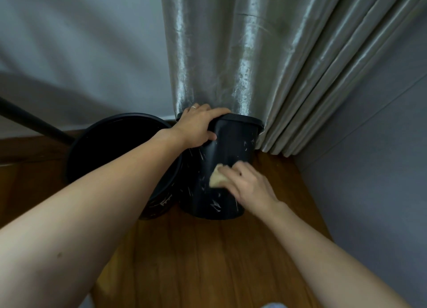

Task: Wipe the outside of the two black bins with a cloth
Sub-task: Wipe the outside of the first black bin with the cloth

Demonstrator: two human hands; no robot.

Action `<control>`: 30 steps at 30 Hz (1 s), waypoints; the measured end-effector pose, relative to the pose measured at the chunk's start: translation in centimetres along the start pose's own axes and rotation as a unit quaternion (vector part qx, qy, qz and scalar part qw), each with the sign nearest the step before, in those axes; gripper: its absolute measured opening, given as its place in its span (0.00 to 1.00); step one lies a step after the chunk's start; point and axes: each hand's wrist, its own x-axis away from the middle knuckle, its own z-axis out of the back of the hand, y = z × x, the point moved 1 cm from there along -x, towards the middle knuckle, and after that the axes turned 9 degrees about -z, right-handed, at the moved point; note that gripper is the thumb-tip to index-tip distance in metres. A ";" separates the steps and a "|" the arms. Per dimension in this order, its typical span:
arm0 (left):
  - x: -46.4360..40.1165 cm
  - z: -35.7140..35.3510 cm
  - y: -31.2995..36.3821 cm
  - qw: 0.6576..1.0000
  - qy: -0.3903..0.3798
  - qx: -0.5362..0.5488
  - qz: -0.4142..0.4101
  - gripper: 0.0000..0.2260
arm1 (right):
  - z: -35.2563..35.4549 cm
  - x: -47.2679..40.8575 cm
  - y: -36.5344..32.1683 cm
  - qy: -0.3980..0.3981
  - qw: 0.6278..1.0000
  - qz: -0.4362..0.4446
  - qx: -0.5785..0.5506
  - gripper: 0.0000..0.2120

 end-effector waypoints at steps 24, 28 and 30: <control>1.2 -0.1 0.6 1.000 0.022 -0.012 0.005 0.32 | -1.8 6.1 -1.2 -0.094 0.991 0.099 0.011 0.12; 1.1 -0.2 0.8 1.000 0.023 -0.015 0.007 0.32 | -1.4 5.0 -0.8 -0.058 0.997 0.051 0.011 0.14; 0.9 -0.2 0.9 0.999 0.024 -0.020 0.008 0.32 | -0.7 3.0 -0.9 -0.019 0.999 -0.030 0.014 0.16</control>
